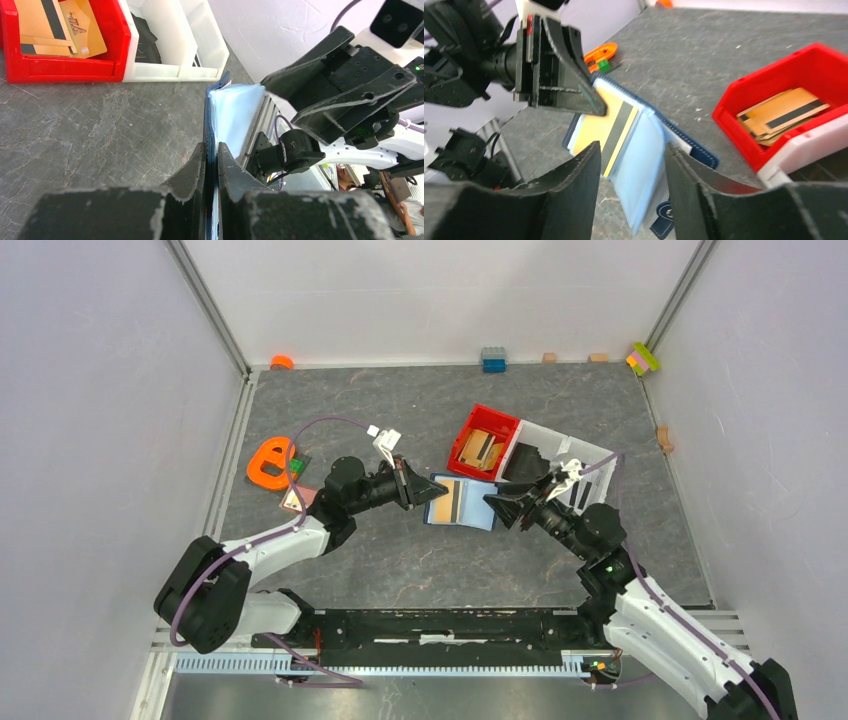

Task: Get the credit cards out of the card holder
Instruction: Remove the credit card from the card holder.

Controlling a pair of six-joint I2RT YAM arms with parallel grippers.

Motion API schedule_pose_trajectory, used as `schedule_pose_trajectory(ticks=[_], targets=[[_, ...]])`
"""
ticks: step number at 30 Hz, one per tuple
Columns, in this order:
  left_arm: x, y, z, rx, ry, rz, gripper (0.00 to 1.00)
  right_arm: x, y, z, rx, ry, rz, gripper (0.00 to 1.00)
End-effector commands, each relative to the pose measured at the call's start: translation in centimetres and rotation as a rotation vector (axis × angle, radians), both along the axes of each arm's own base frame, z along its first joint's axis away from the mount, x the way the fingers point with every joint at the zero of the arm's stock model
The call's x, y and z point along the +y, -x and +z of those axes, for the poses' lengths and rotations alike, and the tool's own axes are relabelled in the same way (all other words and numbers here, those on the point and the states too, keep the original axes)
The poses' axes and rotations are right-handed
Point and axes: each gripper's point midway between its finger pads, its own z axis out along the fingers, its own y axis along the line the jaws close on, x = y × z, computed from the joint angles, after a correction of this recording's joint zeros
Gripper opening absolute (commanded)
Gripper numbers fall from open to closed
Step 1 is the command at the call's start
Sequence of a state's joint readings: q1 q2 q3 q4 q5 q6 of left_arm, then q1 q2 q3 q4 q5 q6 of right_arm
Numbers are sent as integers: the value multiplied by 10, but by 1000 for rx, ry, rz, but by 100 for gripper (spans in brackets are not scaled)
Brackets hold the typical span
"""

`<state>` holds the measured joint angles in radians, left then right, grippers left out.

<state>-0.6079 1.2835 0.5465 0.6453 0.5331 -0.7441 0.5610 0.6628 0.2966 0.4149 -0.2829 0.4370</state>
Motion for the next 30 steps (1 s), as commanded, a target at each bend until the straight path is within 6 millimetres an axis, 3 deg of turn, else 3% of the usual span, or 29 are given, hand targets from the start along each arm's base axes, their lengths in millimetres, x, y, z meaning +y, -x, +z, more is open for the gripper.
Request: schedule_pose_trajectory(ticks=[1,6,12,15,30], targets=[[-1,-5,22,-54,41,16,2,-29,-14,16,-63,-35,-187,57],[0,-4,23,-58,41,19,2,-32,-12,19,-77,-53,-197,60],[-2,-2,25,-62,51,-2,2,12,15,22,-102,-59,107,58],[-2,-2,25,-63,53,-3,2,22,17,15,-64,-46,168,57],[-10,9,30,-80,86,-62,2,34,23,7,-25,-72,250,51]])
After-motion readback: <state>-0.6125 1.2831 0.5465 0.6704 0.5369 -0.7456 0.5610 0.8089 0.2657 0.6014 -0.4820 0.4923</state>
